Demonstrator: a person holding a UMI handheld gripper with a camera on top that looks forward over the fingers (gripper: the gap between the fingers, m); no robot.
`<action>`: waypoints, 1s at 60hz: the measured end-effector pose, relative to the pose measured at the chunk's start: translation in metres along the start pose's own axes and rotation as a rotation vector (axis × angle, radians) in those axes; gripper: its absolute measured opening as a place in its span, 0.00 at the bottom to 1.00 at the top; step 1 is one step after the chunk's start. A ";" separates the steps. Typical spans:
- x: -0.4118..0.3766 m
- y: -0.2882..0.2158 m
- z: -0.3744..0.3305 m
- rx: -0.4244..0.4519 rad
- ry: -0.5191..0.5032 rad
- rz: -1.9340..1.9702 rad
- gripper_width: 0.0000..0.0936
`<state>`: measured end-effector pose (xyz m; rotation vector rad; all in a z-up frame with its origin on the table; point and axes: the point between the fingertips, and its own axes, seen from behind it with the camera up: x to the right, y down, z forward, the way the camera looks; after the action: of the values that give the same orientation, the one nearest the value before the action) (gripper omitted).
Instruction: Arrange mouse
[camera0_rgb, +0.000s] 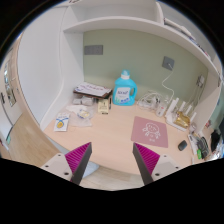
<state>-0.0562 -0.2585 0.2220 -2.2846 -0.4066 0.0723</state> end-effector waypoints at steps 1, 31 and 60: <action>0.002 0.002 0.000 -0.003 0.004 0.003 0.91; 0.268 0.154 0.058 -0.007 0.256 0.161 0.91; 0.472 0.165 0.224 0.056 0.267 0.326 0.91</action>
<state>0.3945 -0.0559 -0.0144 -2.2466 0.1059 -0.0566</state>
